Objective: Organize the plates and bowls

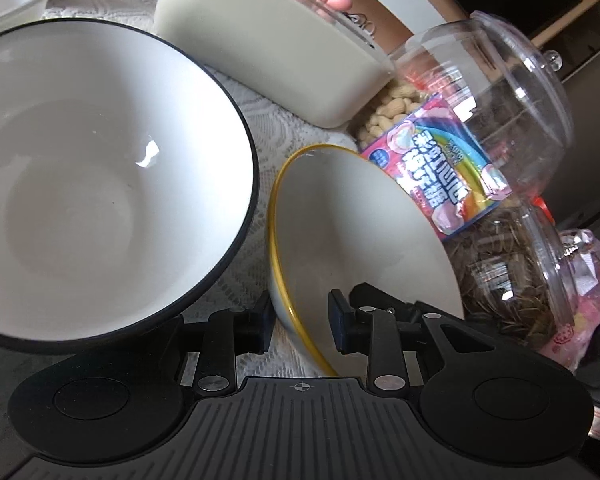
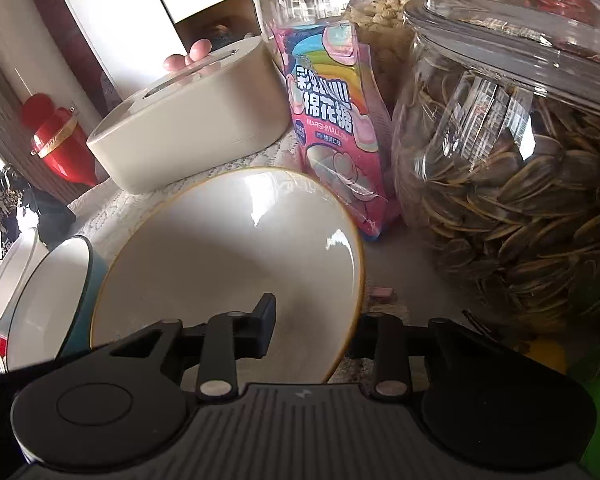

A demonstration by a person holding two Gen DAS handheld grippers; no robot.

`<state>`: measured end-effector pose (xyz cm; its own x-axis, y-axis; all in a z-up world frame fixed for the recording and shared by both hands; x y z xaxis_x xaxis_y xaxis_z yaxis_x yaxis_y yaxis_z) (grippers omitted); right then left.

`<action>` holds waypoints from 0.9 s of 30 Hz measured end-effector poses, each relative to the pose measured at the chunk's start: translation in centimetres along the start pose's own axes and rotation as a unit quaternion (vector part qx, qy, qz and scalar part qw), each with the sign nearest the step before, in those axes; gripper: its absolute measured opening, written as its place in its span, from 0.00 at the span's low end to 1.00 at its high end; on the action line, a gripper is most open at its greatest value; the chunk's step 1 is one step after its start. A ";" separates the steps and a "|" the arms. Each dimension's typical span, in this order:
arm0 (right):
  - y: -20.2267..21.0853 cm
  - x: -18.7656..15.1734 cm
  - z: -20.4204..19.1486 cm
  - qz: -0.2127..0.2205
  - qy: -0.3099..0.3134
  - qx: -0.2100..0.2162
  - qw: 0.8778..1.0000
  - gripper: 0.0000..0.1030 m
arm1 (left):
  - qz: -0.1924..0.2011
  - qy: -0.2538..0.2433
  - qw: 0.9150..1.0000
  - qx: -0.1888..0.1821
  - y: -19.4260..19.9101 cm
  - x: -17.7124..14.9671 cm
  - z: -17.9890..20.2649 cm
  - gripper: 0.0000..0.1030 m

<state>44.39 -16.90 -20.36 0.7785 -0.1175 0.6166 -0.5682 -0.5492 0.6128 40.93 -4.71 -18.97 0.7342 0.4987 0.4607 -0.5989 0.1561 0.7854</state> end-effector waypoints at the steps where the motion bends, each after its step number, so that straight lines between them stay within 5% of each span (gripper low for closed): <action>1: 0.0 0.0 0.0 0.001 0.004 -0.002 1.000 0.25 | 0.002 -0.005 1.000 0.003 0.0 0.0 0.1 0.30; 6: 0.7 -0.3 -0.2 -0.004 0.015 -0.009 1.000 0.24 | 0.021 -0.066 0.997 0.029 0.7 -0.7 0.4 0.29; 16: 5.2 -4.6 -3.1 -0.035 0.056 0.025 0.997 0.23 | 0.030 -0.112 0.992 0.044 6.5 -3.5 -1.1 0.30; 27: 6.8 -9.9 -8.2 -0.073 0.093 0.067 0.991 0.23 | 0.013 -0.093 0.992 0.079 11.0 -7.1 -6.9 0.24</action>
<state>30.63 -12.68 -18.21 0.7800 0.1179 0.6145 -0.4039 -0.6552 0.6384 26.95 -0.63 -16.46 0.7748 0.3324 0.5378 -0.5708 0.0018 0.8211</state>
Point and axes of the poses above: each gripper's, at about its wrist camera, not at the fingertips, and y roughly against the way its jaws point, z to its right, x to its top, the point moved 9 cm from there along -y, roughly the way its jaws point, and after that the axes turned 14 degrees about x, right-handed, at the moved point
